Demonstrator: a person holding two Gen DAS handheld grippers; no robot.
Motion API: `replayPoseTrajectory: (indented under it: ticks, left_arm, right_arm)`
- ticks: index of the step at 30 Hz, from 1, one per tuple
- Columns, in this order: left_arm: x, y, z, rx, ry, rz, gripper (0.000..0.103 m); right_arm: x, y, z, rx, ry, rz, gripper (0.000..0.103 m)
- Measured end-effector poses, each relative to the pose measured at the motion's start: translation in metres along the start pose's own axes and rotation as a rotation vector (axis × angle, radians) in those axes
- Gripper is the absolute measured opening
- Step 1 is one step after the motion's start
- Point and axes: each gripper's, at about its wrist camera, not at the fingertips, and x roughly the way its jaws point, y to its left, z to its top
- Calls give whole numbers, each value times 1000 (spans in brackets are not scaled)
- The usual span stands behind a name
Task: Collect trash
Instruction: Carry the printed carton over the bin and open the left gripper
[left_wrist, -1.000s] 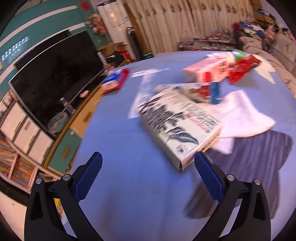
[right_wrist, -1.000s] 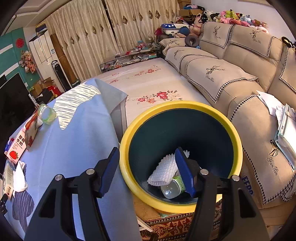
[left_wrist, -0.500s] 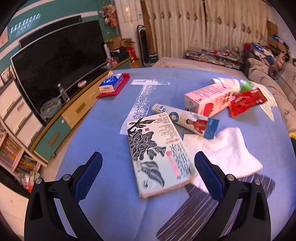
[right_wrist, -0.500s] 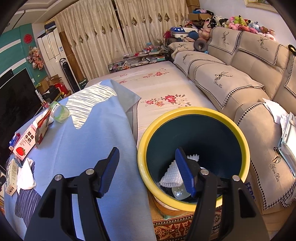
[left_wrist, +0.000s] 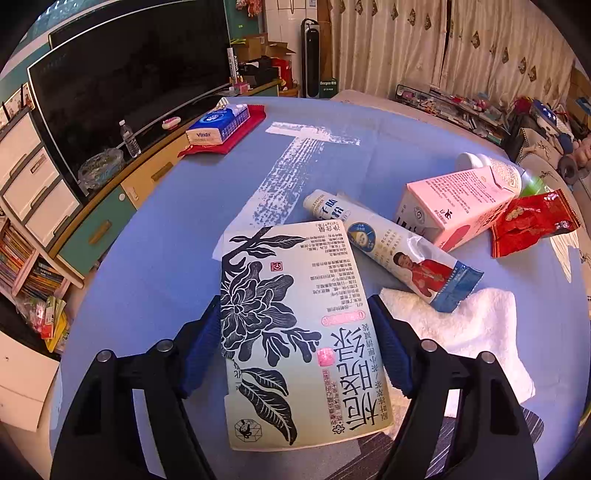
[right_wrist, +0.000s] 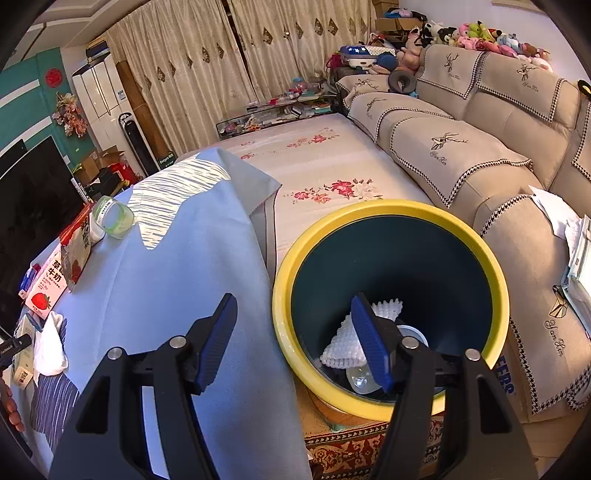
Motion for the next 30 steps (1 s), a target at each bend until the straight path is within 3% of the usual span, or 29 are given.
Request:
replayPoseTrajectory:
  ticks: [8, 17, 23, 30]
  left_arm:
    - [-17, 13, -11, 21, -16, -42, 74]
    - [-102, 10, -40, 127, -111, -160, 74]
    - [-154, -41, -51, 248, -191, -290, 74]
    - [-182, -141, -63, 438, -187, -495, 74]
  right_arm:
    - [-7, -5, -4, 7, -8, 1, 61]
    - [-29, -20, -12, 27, -35, -9, 61]
    - [-48, -38, -16, 44, -66, -51, 62]
    - [-65, -76, -21, 91, -99, -117, 63]
